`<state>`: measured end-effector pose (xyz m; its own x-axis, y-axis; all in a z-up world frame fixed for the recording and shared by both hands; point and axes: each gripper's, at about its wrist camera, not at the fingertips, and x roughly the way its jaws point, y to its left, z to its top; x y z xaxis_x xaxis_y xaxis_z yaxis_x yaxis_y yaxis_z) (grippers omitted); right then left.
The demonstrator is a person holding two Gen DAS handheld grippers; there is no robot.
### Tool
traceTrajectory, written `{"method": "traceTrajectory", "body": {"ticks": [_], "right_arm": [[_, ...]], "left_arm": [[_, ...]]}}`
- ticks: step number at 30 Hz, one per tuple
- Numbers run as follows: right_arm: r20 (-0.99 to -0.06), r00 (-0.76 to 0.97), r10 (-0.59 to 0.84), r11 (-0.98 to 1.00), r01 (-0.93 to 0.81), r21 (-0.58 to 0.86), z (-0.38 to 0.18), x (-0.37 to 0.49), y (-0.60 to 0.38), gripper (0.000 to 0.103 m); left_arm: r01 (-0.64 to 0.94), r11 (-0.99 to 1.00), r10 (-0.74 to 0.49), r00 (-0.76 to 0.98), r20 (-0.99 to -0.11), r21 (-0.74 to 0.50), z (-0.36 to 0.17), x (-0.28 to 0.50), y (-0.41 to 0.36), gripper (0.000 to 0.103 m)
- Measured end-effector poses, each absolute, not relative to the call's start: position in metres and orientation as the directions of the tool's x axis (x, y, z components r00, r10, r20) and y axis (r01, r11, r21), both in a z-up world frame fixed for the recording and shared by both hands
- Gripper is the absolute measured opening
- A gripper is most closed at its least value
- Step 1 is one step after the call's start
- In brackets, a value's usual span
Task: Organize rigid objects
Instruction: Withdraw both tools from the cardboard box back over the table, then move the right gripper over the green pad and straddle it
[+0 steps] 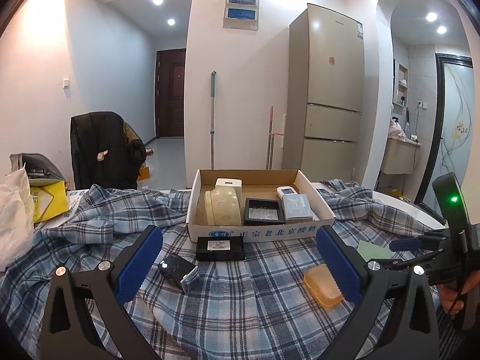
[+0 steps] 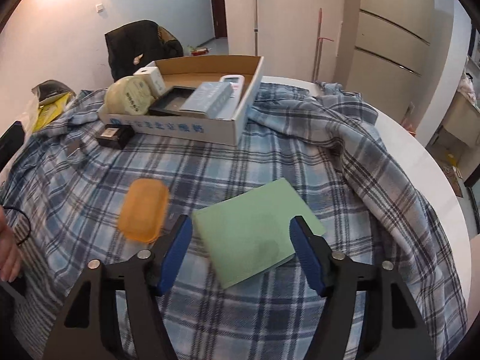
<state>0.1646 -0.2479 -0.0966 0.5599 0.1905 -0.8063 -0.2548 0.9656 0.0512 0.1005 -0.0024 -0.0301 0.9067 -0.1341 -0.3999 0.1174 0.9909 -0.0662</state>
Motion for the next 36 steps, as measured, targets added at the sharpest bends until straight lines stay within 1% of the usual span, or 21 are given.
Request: {"method": "traceTrajectory", "body": {"ticks": [2, 6, 11, 13, 17, 20, 22, 25, 28, 31, 33, 36], "right_arm": [[-0.810, 0.561, 0.171, 0.973, -0.226, 0.049, -0.099, 0.168, -0.252, 0.091], [-0.823, 0.544, 0.163, 0.975, -0.215, 0.051, -0.103, 0.171, -0.253, 0.091], [-0.841, 0.514, 0.170, 0.969, -0.242, 0.048, -0.109, 0.173, -0.248, 0.091], [-0.846, 0.513, 0.143, 0.970, -0.241, 0.019, -0.111, 0.173, -0.245, 0.091], [-0.846, 0.511, 0.152, 0.956, -0.294, -0.006, -0.110, 0.168, -0.233, 0.091], [-0.865, 0.488, 0.115, 0.952, -0.304, -0.045, -0.115, 0.171, -0.224, 0.091], [-0.874, 0.476, 0.091, 0.961, -0.271, -0.047, -0.115, 0.176, -0.224, 0.091], [-0.882, 0.463, 0.089, 0.982, -0.190, -0.001, -0.107, 0.182, -0.232, 0.091], [-0.898, 0.426, 0.109, 0.994, -0.066, 0.089, -0.096, 0.191, -0.245, 0.091], [-0.927, 0.344, 0.148, 0.986, 0.025, 0.166, -0.096, 0.199, -0.251, 0.088], [-0.943, 0.296, 0.153, 0.982, 0.061, 0.178, -0.100, 0.202, -0.247, 0.087], [-0.954, 0.287, 0.091, 0.976, 0.166, 0.143, -0.106, 0.204, -0.245, 0.087]], "left_arm": [[0.115, 0.991, -0.134, 0.904, -0.407, -0.072, -0.031, 0.102, -0.001, 0.103], [0.115, 0.990, -0.138, 0.899, -0.416, -0.080, -0.032, 0.104, 0.000, 0.103], [0.113, 0.990, -0.140, 0.891, -0.432, -0.087, -0.034, 0.107, 0.000, 0.103], [0.112, 0.990, -0.141, 0.891, -0.432, -0.090, -0.035, 0.107, 0.001, 0.103], [0.114, 0.990, -0.140, 0.890, -0.435, -0.086, -0.035, 0.107, 0.001, 0.103], [0.114, 0.990, -0.141, 0.891, -0.432, -0.087, -0.034, 0.107, 0.002, 0.103], [0.115, 0.989, -0.142, 0.892, -0.429, -0.088, -0.034, 0.107, 0.001, 0.103], [0.113, 0.989, -0.141, 0.895, -0.423, -0.090, -0.034, 0.106, 0.002, 0.103], [0.105, 0.990, -0.134, 0.898, -0.419, -0.094, -0.033, 0.106, 0.003, 0.103], [0.090, 0.991, -0.123, 0.901, -0.415, -0.100, -0.033, 0.105, 0.006, 0.103], [0.084, 0.991, -0.120, 0.902, -0.416, -0.102, -0.033, 0.105, 0.006, 0.103], [0.084, 0.991, -0.119, 0.901, -0.418, -0.100, -0.033, 0.106, 0.006, 0.103]]}}
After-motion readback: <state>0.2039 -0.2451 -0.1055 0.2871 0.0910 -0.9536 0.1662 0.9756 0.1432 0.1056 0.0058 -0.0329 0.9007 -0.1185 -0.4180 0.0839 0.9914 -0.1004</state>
